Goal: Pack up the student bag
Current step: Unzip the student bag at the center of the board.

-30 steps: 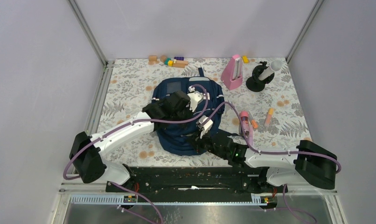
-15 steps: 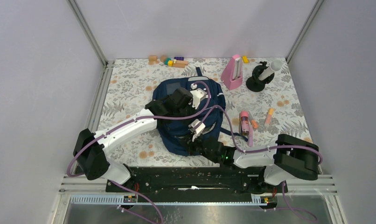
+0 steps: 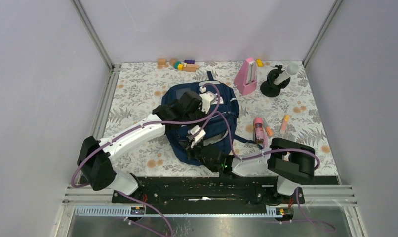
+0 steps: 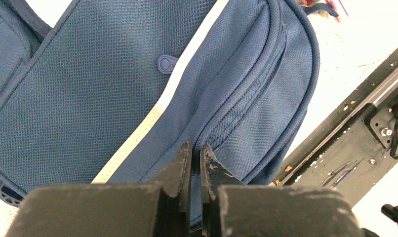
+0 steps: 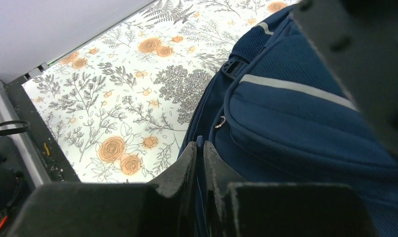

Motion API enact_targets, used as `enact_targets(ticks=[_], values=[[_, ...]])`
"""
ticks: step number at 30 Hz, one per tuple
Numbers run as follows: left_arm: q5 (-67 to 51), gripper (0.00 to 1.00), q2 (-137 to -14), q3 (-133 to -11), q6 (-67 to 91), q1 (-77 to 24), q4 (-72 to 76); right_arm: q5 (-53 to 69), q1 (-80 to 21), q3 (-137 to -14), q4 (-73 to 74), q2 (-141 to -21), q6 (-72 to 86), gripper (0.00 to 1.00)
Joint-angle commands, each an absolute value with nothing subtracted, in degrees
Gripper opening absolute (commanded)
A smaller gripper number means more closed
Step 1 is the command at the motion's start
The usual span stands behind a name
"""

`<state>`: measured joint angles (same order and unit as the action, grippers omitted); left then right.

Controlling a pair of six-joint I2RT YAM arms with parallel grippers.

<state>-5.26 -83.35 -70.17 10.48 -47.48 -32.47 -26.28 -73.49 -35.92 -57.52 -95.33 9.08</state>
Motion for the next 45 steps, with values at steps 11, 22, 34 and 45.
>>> enact_targets(ticks=[11, 22, 34, 45], values=[[-14.9, 0.00, -80.5, -73.7, 15.2, -46.2, -23.3, -27.2, -74.8, -39.1, -61.7, -99.4, 4.3, 0.00], [-10.1, 0.00, -79.5, -73.6, 12.4, -45.3, -25.4, -30.2, -76.1, -27.7, -54.3, -80.8, 6.4, 0.62], [-5.3, 0.00, -75.9, -74.0, 9.1, -42.9, -30.3, -38.8, -71.9, -27.0, -16.5, -52.5, 7.8, 0.85], [-5.6, 0.00, -69.6, -66.9, 11.2, -37.8, -29.8, -32.7, -49.4, -25.3, 3.1, -36.1, 17.7, 0.90]])
